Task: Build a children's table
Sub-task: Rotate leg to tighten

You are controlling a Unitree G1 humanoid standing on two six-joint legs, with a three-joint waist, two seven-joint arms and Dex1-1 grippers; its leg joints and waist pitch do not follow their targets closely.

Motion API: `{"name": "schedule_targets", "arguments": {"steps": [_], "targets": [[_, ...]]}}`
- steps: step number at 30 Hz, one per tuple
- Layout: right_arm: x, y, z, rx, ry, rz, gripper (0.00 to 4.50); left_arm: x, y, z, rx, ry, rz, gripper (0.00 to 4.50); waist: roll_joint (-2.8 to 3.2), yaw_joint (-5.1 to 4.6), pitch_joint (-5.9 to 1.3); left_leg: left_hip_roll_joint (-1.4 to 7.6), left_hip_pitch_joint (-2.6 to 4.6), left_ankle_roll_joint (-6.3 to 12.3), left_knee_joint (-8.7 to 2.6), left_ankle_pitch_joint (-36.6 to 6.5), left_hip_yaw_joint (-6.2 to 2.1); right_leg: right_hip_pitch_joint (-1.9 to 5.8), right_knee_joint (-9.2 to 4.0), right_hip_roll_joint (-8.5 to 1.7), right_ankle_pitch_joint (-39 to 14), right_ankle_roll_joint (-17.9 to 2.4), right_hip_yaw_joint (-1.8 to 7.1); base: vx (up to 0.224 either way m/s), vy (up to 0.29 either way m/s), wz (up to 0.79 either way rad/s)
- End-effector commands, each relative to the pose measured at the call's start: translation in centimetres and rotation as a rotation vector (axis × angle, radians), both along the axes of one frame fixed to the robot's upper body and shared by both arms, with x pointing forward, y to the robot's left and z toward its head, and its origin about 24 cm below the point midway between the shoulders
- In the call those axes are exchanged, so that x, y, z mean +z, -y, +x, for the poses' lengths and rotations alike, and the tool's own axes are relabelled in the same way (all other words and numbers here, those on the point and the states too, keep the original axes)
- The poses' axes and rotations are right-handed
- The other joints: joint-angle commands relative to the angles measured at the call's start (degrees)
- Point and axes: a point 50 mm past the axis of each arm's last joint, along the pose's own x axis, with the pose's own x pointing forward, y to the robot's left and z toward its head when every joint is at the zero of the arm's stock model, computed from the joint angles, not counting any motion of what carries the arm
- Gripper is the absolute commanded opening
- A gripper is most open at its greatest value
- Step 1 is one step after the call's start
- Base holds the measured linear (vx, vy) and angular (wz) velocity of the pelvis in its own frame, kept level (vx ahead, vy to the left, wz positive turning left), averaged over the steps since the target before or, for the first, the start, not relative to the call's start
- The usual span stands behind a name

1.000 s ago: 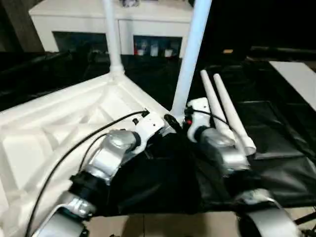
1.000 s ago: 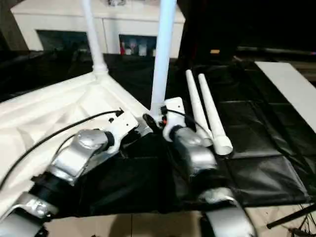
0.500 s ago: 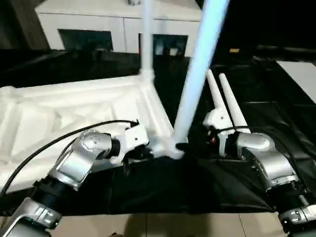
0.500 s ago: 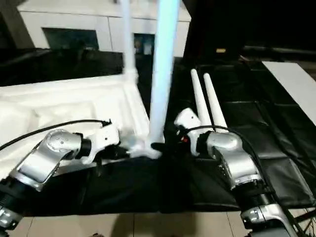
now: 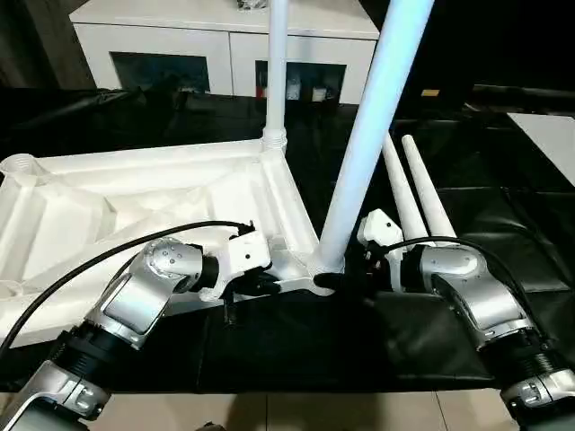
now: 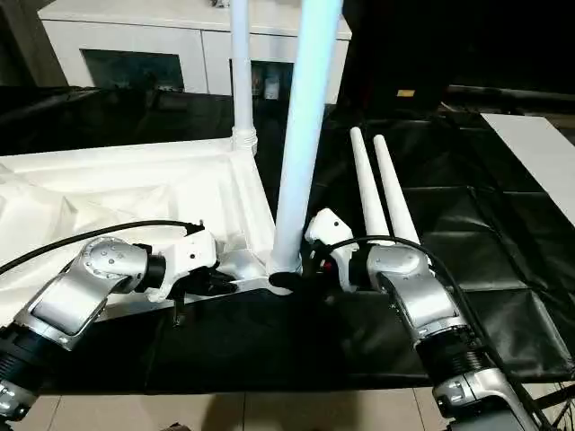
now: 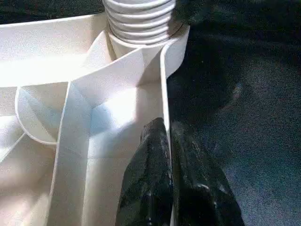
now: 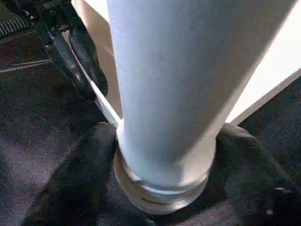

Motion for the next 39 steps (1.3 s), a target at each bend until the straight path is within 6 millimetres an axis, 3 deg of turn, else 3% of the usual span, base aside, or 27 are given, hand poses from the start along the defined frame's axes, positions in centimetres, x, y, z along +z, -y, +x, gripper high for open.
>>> {"name": "schedule_targets", "arguments": {"steps": [1,7,9,10,11,12,13,14,15,16,17,18,22,24,27,28,32,33,36,38,39], "targets": [[0.1,0.0,0.1,0.006,0.005,-0.015,3.01,-1.0,0.0,-0.8,-0.036,-0.046,0.04,0.0,0.14,0.01,-3.4,3.25,0.59,3.3,-4.15,-6.25,-0.76,3.12,-3.21,-4.17,-3.9,-14.74,3.09,0.0,0.0,0.0],[-0.5,-0.1,-0.2,0.008,-0.036,0.006,2.68,-1.3,-0.1,-1.0,-0.041,-0.069,0.038,0.0,0.19,-0.03,-3.43,3.22,0.54,3.74,-4.08,-5.63,-0.77,3.15,-3.1,-4.09,-2.92,-15.08,3.03,0.0,0.0,0.0],[-1.1,-0.4,0.2,-0.076,-0.044,0.032,2.66,-1.5,0.3,-1.0,-0.021,-0.075,0.029,0.0,0.28,-0.07,-3.42,3.24,0.6,3.61,-4.08,-5.65,-0.72,3.04,-3.1,-4.16,-2.96,-15.2,3.11,0.0,0.0,0.0],[-1.4,-0.6,0.5,-0.129,-0.042,0.036,2.66,-1.6,0.5,-0.9,-0.005,-0.079,0.023,0.0,0.25,-0.29,-3.13,3.2,0.5,2.66,-4.4,-7.78,-0.82,3.02,-3.48,-4.13,-6.25,-14.72,3.02,0.0,0.0,0.0],[-1.4,-0.6,0.5,-0.129,-0.042,0.036,2.66,-1.6,0.5,-0.9,-0.005,-0.079,0.023,0.0,0.25,-0.29,-3.13,3.2,0.5,2.66,-4.4,-7.78,-0.82,3.02,-3.48,-4.13,-6.25,-14.72,3.02,0.0,0.0,0.0],[-2.0,-0.9,1.2,-0.256,-0.031,0.043,2.66,-1.8,1.0,-0.5,0.038,-0.066,0.021,0.0,0.45,-0.6,-2.67,3.12,0.79,0.75,-4.7,-12.6,-0.98,2.8,-4.28,-4.23,-13.63,-13.3,3.02,0.0,0.0,0.0],[-2.5,-1.3,1.7,-0.37,-0.043,0.068,2.65,-1.9,1.7,0.1,0.097,-0.046,0.007,0.0,0.38,-0.98,-2.41,3.08,0.89,0.16,-4.88,-14.76,-0.94,2.56,-4.64,-4.16,-16.86,-12.58,3.07,0.0,0.0,0.0],[-2.9,-1.8,2.0,-0.464,-0.066,0.093,2.65,-1.9,2.3,0.6,0.154,-0.028,-0.007,0.0,0.39,-1.48,-2.18,3.0,1.46,-1.43,-4.98,-18.82,-1.25,2.12,-5.32,-4.26,-23.79,-10.9,2.94,0.0,0.0,0.0],[-3.0,-1.9,2.0,-0.472,-0.067,0.095,2.65,-1.9,2.3,0.6,0.159,-0.026,-0.007,0.0,0.35,-1.61,-2.09,2.97,1.69,-2.07,-4.96,-20.26,-1.43,1.97,-5.64,-4.3,-26.68,-9.89,2.84,-0.054,0.001,-0.02],[-3.7,-2.9,2.7,-0.669,-0.104,0.117,2.65,-2.0,3.7,1.7,0.285,-0.002,-0.029,0.0,0.67,-1.86,-2.39,2.98,1.49,-2.98,-5.11,-20.92,-1.87,2.24,-5.67,-4.55,-28.53,-8.47,2.82,-0.055,0.013,-0.07],[-3.9,-3.4,3.0,-0.747,-0.111,0.113,2.65,-2.1,4.2,2.0,0.338,0.004,-0.033,0.0,0.63,-2.22,-2.37,2.94,1.41,-3.14,-5.18,-21.07,-1.82,2.12,-5.73,-4.36,-28.54,-8.23,2.76,-0.071,0.022,-0.09],[-4.1,-4.0,3.3,-0.818,-0.127,0.119,2.64,-2.2,4.8,2.5,0.392,0.024,-0.035,0.0,0.79,-2.31,-2.62,2.88,1.6,-3.9,-5.15,-21.49,-2.16,1.9,-5.87,-4.53,-28.19,-7.67,2.7,0.0,0.0,0.0],[-3.2,-6.6,4.4,-0.91,-0.062,0.122,2.64,-1.9,6.7,3.6,0.485,0.093,-0.052,0.0,0.66,-2.83,-2.73,2.57,1.56,-2.61,-4.98,-22.79,-1.85,1.6,-6.11,-4.15,-24.71,-8.16,2.65,0.0,0.0,0.0],[-2.8,-7.3,4.6,-0.892,-0.035,0.123,2.64,-1.8,7.1,3.8,0.481,0.107,-0.049,0.0,0.61,-2.6,-2.81,2.52,1.62,-1.89,-4.87,-22.15,-1.62,1.43,-6.22,-4.18,-24.09,-8.0,2.78,0.0,0.0,0.0],[-2.2,-8.2,4.7,-0.833,-0.017,0.165,2.64,-1.7,7.1,3.9,0.474,0.121,-0.042,0.0,0.51,-2.37,-2.89,2.71,0.93,-0.84,-5.04,-19.35,-1.64,2.03,-5.81,-4.3,-21.04,-8.26,2.86,0.0,0.0,0.0],[-1.9,-8.5,4.7,-0.803,-0.002,0.181,3.2,-1.6,7.0,4.0,0.474,0.128,-0.037,0.0,0.57,-2.36,-2.9,2.78,0.83,-0.67,-5.07,-18.58,-1.59,2.09,-5.61,-4.26,-19.61,-8.7,2.9,0.0,0.0,0.0],[-0.9,-7.9,4.9,-0.776,0.054,0.23,3.44,-1.7,6.1,4.1,0.473,0.138,-0.016,0.0,0.56,-2.15,-3.22,2.83,0.49,0.13,-5.01,-15.67,-1.46,2.59,-4.99,-4.27,-14.88,-10.27,2.94,0.013,-0.003,0.0],[-0.7,-7.5,4.9,-0.771,0.065,0.244,3.69,-1.7,5.8,4.1,0.461,0.145,-0.009,0.0,0.58,-2.08,-3.29,2.87,0.57,0.32,-4.94,-14.72,-1.36,2.52,-4.89,-4.25,-13.6,-10.61,3.0,0.0,0.0,0.0],[0.8,-5.0,4.9,-0.715,0.157,0.236,3.9,-1.8,4.1,3.6,0.424,0.142,0.015,0.0,0.86,-1.26,-4.1,2.92,0.06,3.27,-4.14,-4.16,-1.18,3.32,-3.05,-4.04,2.14,-13.19,2.93,0.0,0.0,0.0],[1.1,-4.1,4.7,-0.679,0.165,0.216,4.13,-1.8,3.5,3.2,0.4,0.132,0.026,0.0,0.69,-1.19,-4.05,2.81,-0.04,5.67,-3.79,-0.08,-0.97,3.3,-2.49,-3.87,8.7,-14.87,2.85,0.0,0.0,0.0],[1.2,-3.5,4.4,-0.645,0.165,0.199,4.21,-1.9,3.1,3.0,0.387,0.119,0.034,0.0,0.67,-1.19,-3.91,2.76,-0.06,6.19,-3.83,-0.83,-0.89,3.37,-2.63,-3.83,8.15,-15.16,2.82,0.0,0.0,0.0]]}}
